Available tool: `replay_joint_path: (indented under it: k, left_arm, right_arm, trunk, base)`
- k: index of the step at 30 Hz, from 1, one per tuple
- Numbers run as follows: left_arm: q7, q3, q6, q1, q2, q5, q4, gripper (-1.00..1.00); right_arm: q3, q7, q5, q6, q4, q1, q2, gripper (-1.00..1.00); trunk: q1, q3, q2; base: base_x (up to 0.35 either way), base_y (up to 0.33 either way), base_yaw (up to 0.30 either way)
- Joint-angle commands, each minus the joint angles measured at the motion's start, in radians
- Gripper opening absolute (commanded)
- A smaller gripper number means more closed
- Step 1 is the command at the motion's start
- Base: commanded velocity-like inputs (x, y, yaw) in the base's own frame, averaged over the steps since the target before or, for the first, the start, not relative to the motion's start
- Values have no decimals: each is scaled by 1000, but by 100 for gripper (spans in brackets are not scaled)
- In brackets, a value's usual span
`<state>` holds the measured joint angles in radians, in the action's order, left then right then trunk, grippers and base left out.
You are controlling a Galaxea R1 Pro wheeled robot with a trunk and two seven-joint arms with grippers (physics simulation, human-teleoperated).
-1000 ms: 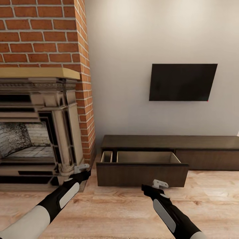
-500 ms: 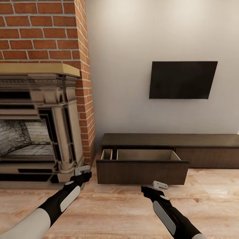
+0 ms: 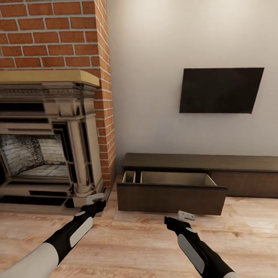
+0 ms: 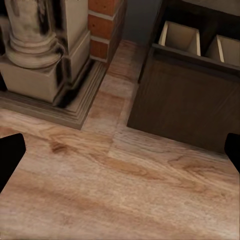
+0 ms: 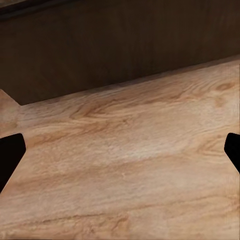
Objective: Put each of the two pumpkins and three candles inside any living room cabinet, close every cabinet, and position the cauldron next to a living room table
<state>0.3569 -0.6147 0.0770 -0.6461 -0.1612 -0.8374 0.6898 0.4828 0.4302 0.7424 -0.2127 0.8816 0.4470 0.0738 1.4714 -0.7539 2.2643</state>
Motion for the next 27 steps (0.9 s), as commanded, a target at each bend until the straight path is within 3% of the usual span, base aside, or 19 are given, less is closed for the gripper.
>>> replay_joint_path:
  k: [1, 10, 20, 27]
  left_arm:
    - [9, -7, 2, -1, -1, -6, 2, 100]
    - [8, -6, -2, -1, -1, -7, 2, 100]
    - [8, -5, -1, -1, -3, -9, 1, 100]
    - [-22, -5, 0, 0, -2, -8, 0, 100]
  right_arm:
    - [5, 8, 6, -3, 2, 1, 1, 100]
    - [3, 2, 15, -3, 2, 1, 1, 100]
    - [1, 0, 19, -3, 2, 1, 3, 100]
    - [2, 0, 16, -3, 2, 1, 2, 100]
  trunk:
    - [0, -1, 1]
    - [0, 0, 1]
    - [0, 5, 1]
    - [0, 6, 1]
  base:
    - [0, 0, 69]
    - [0, 56, -71]
    - [0, 261, -245]
    - [30, 289, -81]
